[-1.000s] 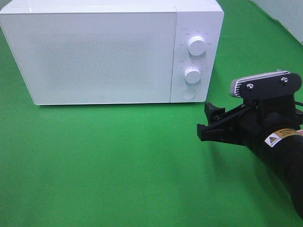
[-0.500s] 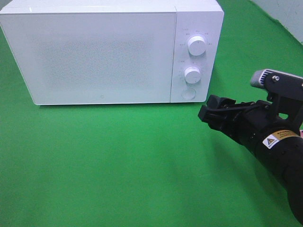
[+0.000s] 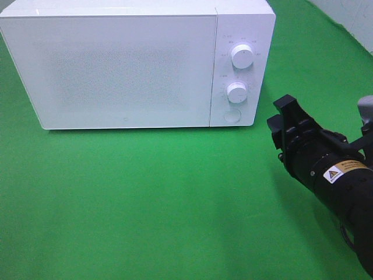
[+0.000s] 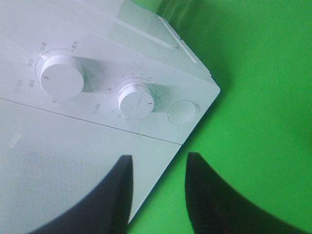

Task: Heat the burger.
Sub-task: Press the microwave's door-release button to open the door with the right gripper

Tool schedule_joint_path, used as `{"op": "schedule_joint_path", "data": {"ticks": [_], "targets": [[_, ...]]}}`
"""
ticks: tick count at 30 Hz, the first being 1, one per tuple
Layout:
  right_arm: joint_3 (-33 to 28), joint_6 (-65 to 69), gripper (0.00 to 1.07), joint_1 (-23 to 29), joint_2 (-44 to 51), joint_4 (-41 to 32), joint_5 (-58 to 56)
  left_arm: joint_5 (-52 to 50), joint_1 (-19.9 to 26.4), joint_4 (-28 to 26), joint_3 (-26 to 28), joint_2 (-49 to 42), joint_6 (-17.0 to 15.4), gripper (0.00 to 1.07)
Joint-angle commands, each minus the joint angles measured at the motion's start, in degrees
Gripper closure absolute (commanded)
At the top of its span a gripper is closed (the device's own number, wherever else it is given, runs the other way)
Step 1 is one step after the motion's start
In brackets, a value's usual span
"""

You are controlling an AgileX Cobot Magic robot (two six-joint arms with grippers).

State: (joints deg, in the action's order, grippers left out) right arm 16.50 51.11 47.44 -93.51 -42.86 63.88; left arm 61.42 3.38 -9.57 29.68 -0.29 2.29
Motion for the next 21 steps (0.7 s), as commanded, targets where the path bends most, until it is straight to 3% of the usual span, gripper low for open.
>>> {"op": "schedule_joint_path", "data": {"ticks": [1,3,11,21], "targets": [[0.11,5.04,0.82,0.17,0.17,0.29,0.17,-0.46,-0.17,0.11,-0.23,-0.92,0.06,0.07],[0.11,8.02,0.9,0.17,0.17,0.29,0.06,-0.46,-0.17,0.11,-0.23,-0.92,0.06,0.07],[0.11,15.13,1.07,0.17,0.17,0.23,-5.39,-0.46,-0.17,0.11,-0.23,-0.92,0.06,0.07],[0.57,17.7,1.07,0.0,-0.97,-0.97,-7.79,-0.46,-0.17,0.11,-0.23,-0.92,0.06,0.07]]}}
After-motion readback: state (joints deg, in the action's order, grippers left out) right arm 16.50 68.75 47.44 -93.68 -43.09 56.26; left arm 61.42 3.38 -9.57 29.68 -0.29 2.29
